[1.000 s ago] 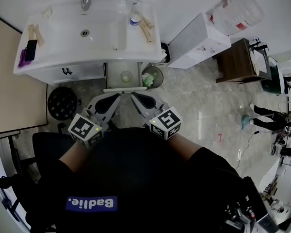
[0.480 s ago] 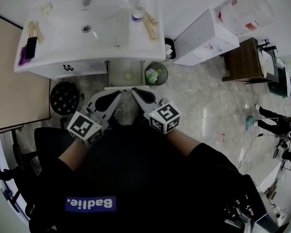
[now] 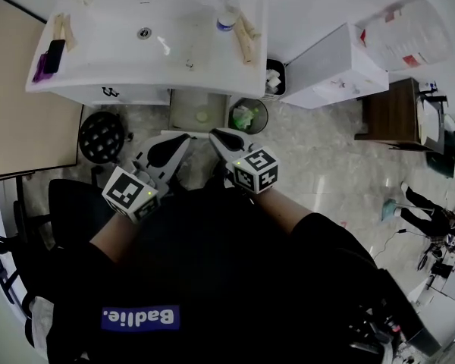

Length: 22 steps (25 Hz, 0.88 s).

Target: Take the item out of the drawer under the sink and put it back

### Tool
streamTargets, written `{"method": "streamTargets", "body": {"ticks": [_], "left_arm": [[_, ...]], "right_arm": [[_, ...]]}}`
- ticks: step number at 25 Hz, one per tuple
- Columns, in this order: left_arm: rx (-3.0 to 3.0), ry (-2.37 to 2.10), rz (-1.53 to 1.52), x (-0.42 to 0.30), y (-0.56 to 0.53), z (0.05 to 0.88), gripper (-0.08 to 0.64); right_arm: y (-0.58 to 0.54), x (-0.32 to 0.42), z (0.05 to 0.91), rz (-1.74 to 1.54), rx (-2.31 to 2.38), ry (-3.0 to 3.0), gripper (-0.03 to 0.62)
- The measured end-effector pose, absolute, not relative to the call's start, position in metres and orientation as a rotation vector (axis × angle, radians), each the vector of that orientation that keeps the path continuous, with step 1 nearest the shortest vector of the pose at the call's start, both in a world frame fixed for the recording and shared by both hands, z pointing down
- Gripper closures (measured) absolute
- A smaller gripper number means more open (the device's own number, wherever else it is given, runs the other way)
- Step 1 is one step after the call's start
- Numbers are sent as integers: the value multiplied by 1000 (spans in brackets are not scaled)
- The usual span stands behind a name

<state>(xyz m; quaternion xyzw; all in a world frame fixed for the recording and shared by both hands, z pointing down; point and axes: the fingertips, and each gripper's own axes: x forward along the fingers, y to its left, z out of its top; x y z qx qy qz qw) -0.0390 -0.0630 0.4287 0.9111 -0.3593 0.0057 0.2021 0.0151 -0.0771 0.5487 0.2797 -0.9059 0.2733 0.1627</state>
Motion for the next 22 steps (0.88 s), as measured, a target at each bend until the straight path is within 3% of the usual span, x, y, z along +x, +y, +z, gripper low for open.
{"method": "streamTargets", "body": {"ticks": [22], "left_arm": [[2489, -1070, 18, -44, -78, 451, 568]], "right_arm": [[-145, 47, 735, 1098, 859, -2151, 445]]}}
